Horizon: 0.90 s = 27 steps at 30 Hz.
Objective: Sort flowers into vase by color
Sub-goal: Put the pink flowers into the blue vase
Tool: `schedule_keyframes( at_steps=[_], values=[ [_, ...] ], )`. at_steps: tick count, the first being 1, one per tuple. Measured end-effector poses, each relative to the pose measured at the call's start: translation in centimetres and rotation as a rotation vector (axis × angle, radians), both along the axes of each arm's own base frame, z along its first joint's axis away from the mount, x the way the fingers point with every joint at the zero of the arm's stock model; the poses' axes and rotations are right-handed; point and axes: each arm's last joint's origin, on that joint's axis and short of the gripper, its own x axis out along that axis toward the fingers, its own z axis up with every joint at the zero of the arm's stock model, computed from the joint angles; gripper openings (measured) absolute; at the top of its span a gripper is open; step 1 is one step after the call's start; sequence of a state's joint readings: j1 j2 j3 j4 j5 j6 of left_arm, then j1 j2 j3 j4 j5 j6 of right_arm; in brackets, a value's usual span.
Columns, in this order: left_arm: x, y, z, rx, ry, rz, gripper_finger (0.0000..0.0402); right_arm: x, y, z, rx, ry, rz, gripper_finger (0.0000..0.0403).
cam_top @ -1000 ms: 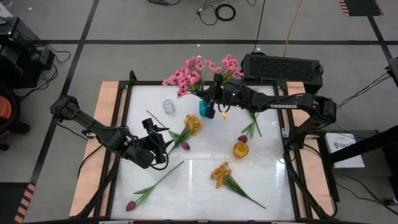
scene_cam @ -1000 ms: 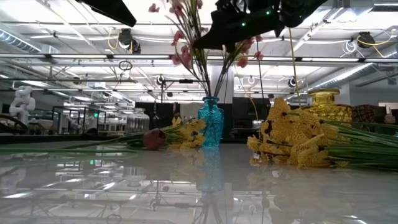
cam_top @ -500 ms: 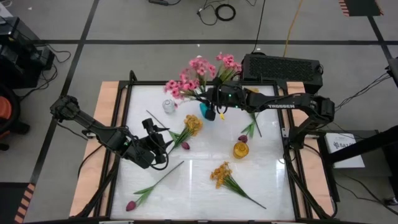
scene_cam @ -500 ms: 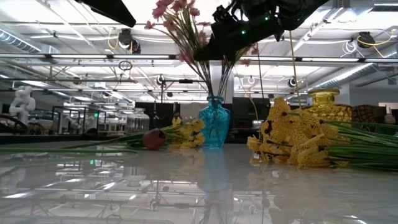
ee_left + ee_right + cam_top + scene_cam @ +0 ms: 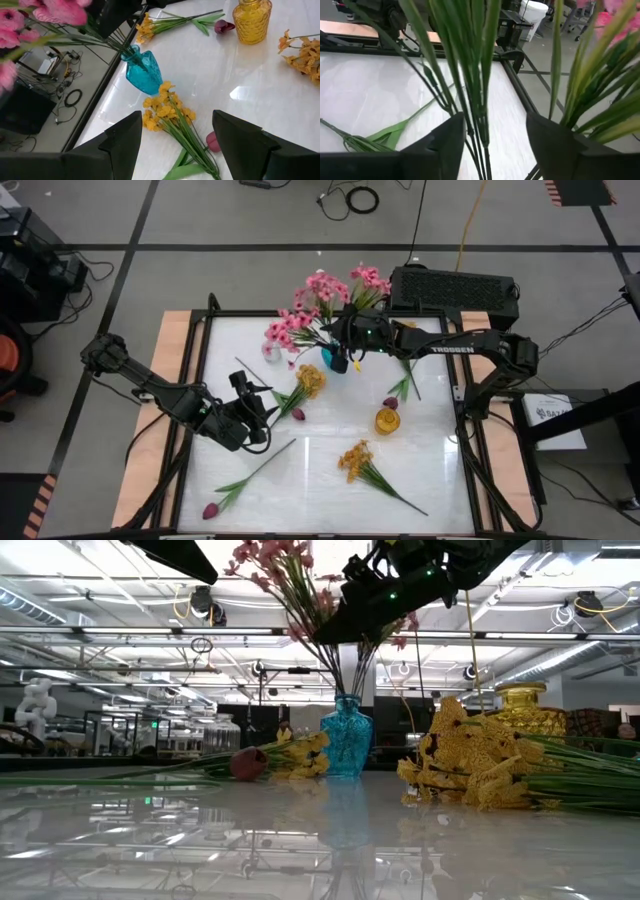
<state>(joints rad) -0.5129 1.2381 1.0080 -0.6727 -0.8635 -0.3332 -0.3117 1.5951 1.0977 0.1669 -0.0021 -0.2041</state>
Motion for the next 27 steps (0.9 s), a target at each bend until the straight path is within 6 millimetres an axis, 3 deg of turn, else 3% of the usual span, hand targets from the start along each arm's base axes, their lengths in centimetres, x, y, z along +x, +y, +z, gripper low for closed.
schedule_keyframes(
  at_steps=[21,27],
  values=[
    [0.0,0.0,0.0,0.004,0.002,-0.003,0.025,-0.6,1.4,1.2,0.121,-0.029,0.018,0.0351],
    [0.0,0.0,0.0,0.003,0.0,-0.003,0.025,-1.1,1.7,1.6,0.11,-0.015,0.015,0.0365]
  ],
)
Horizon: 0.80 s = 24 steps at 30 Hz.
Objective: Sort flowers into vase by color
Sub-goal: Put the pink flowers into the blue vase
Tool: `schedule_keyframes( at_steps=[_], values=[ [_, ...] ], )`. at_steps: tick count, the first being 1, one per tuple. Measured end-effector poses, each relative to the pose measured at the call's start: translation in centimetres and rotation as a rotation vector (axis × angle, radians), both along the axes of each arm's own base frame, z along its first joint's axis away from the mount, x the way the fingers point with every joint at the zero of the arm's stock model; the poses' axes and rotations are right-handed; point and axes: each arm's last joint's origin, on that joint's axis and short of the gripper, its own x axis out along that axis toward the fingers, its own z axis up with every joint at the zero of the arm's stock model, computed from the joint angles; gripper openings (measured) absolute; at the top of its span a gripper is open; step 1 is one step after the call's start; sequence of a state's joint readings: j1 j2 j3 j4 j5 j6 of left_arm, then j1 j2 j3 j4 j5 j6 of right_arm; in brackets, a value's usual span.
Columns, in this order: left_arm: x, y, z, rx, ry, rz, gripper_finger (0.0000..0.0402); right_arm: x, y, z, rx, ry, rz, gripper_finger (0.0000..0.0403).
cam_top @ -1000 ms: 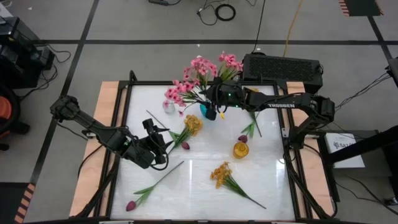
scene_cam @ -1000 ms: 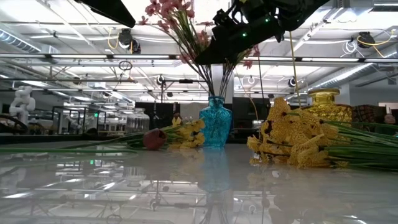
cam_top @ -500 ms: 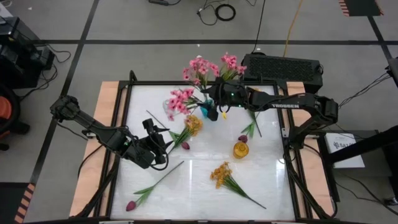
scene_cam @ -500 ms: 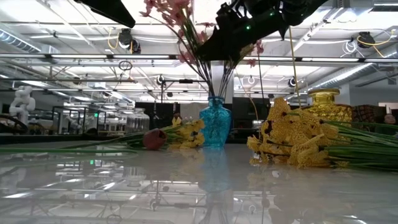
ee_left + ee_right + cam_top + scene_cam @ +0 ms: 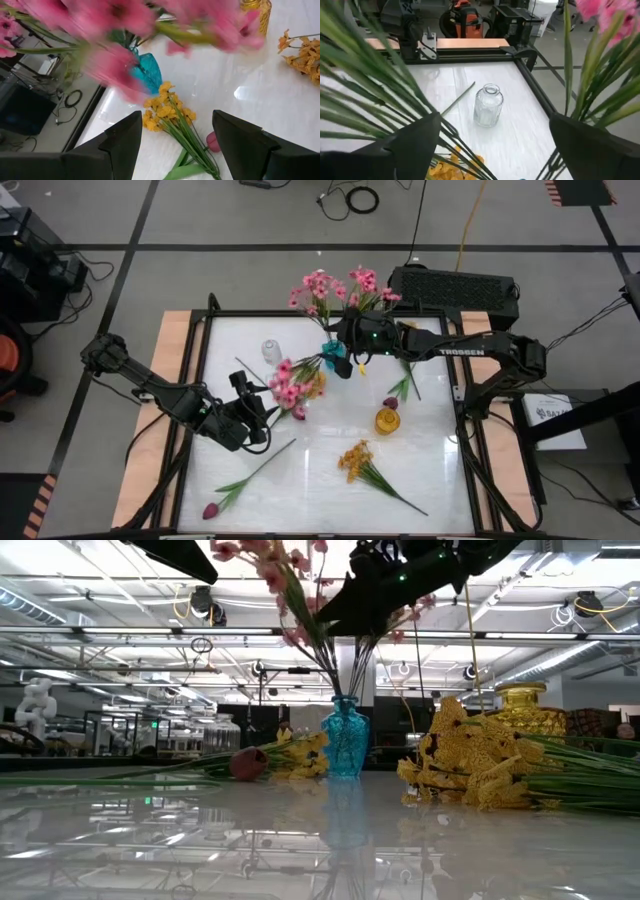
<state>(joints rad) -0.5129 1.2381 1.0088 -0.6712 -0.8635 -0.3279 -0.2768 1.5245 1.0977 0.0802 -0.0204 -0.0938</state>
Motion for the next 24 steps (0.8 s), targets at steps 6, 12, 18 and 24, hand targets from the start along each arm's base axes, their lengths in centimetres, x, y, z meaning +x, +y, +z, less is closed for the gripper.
schedule_keyframes(
  at_steps=[6,12,18,24],
  values=[
    [0.3,0.0,0.2,-0.001,-0.028,0.003,0.025,-1.4,0.3,1.8,-0.019,-0.019,-0.023,0.0365],
    [1.0,0.0,0.9,0.003,-0.095,-0.015,0.025,-3.3,1.3,3.4,-0.025,-0.001,-0.027,0.0363],
    [1.3,0.5,1.1,0.027,-0.119,0.023,0.025,-4.8,4.6,4.4,-0.029,0.052,0.077,0.0363],
    [2.2,1.4,1.9,0.07,-0.178,0.061,0.025,-3.9,7.8,3.3,-0.083,0.126,0.095,0.0349]
  ],
)
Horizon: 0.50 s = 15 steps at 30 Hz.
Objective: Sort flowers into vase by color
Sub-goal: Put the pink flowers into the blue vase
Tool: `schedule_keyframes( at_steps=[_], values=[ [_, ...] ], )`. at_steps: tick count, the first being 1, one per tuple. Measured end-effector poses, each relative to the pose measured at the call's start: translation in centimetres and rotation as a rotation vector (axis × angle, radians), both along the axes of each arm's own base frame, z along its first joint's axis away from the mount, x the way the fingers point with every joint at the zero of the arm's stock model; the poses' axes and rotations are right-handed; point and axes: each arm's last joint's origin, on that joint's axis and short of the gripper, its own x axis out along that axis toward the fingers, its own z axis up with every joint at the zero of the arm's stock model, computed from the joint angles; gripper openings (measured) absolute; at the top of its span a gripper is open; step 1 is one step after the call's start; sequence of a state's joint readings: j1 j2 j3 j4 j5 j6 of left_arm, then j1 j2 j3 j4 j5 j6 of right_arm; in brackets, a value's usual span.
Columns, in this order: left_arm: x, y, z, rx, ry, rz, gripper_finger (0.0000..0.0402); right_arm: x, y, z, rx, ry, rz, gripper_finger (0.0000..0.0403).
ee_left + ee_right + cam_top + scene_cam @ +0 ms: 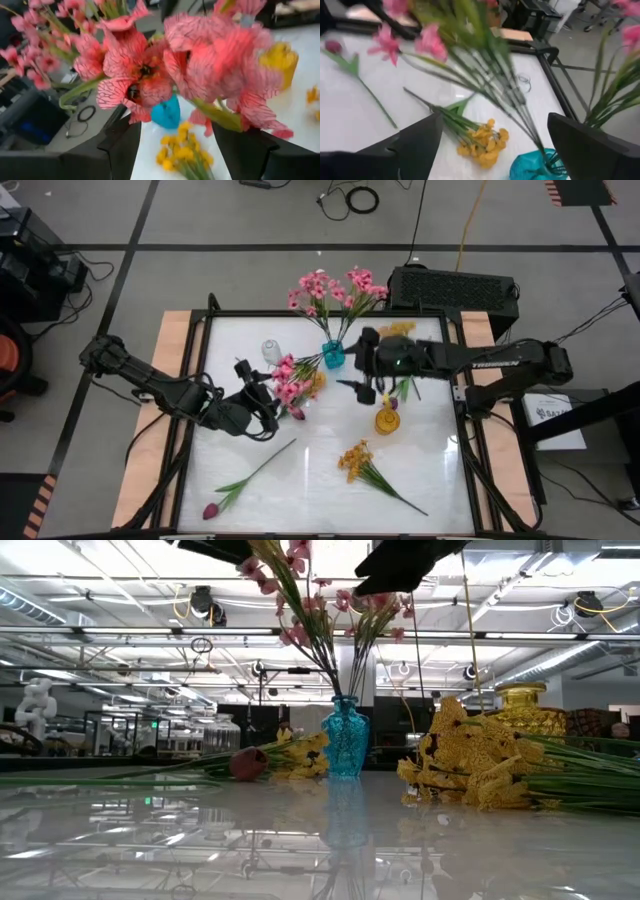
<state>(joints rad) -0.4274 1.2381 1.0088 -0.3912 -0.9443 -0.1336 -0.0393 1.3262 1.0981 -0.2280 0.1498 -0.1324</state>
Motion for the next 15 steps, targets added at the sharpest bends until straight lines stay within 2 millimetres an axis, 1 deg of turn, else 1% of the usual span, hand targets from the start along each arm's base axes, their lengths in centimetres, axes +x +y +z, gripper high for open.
schedule_keyframes(
  at_steps=[3,7,10,15],
  values=[
    [0.6,0.1,0.8,0.016,-0.06,-0.017,0.025,1.0,1.0,-1.0,-0.077,0.029,-0.034,0.0328],
    [1.3,0.4,1.6,0.043,-0.106,-0.041,0.025,2.3,1.8,-1.9,-0.105,0.015,-0.028,0.0289],
    [1.6,1.0,1.7,0.043,-0.11,-0.041,0.025,3.3,2.2,-2.8,-0.108,0.015,-0.015,0.0258],
    [1.9,2.0,1.6,0.02,-0.102,-0.05,0.025,4.3,2.2,-3.5,-0.108,-0.006,-0.021,0.022]
  ],
)
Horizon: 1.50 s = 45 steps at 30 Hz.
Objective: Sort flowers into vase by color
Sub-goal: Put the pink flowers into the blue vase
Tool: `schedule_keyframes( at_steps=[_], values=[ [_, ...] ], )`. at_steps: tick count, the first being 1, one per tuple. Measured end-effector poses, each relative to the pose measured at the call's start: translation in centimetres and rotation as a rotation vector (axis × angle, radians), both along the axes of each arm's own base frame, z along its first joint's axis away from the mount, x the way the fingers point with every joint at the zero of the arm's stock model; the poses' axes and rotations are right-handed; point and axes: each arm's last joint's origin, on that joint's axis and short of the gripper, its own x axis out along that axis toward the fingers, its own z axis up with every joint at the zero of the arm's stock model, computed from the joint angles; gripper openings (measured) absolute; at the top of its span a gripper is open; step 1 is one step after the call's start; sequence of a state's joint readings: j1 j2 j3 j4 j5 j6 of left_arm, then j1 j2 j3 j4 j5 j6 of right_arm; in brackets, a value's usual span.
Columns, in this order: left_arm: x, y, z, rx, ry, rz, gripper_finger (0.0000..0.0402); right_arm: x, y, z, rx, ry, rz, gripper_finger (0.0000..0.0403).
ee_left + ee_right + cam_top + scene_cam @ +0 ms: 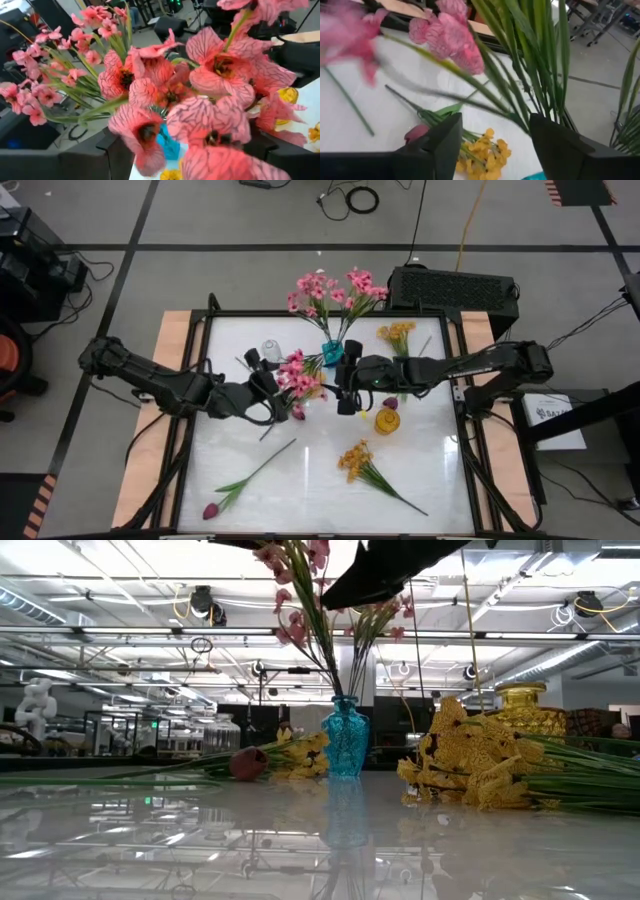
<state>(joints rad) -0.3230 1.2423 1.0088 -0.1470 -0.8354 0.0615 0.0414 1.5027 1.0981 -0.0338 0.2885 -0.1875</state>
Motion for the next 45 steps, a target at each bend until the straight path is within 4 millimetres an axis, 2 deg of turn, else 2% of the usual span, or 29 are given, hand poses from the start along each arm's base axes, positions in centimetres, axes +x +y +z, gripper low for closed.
schedule_keyframes(
  at_steps=[7,15,17,22,30,45],
  values=[
    [0.8,0.2,-0.8,0.002,0.028,-0.007,0.025,0.2,-0.2,0.8,-0.029,-0.079,-0.063,0.0167],
    [1.3,0.0,-1.2,0.025,0.05,-0.014,0.025,0.2,-0.4,0.8,-0.042,-0.079,-0.075,0.0026],
    [1.3,0.0,-1.0,0.037,0.035,-0.019,0.025,0.2,-0.4,0.8,-0.045,-0.081,-0.073,0.0008],
    [1.5,-0.1,-0.5,0.062,0.008,-0.029,0.025,0.1,-0.5,1.1,-0.053,-0.093,-0.087,0.0012],
    [1.3,-0.7,-0.6,0.067,0.014,-0.053,0.025,-0.9,-1.2,2.8,-0.122,-0.152,-0.197,0.0002],
    [1.1,-1.4,-0.6,0.089,0.028,-0.081,0.025,-2.0,-5.3,2.9,-0.061,-0.127,-0.346,0.0001]
  ],
)
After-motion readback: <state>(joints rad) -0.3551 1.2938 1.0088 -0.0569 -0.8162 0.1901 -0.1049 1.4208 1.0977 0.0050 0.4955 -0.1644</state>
